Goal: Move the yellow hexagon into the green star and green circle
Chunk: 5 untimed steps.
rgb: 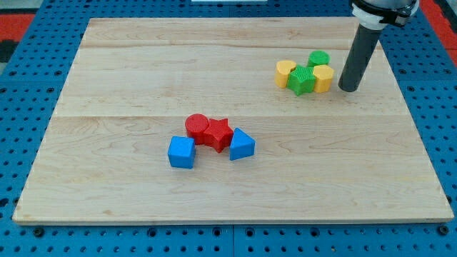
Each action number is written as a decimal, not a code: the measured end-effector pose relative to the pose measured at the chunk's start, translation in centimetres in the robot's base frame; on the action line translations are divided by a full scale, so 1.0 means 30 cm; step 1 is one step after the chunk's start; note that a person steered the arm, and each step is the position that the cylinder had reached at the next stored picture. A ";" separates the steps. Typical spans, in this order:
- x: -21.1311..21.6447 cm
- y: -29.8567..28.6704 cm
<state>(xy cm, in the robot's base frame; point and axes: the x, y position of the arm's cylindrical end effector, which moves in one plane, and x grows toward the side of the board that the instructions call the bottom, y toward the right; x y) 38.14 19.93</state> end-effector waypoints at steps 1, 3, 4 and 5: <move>0.000 0.000; 0.000 0.002; 0.000 0.003; 0.036 0.009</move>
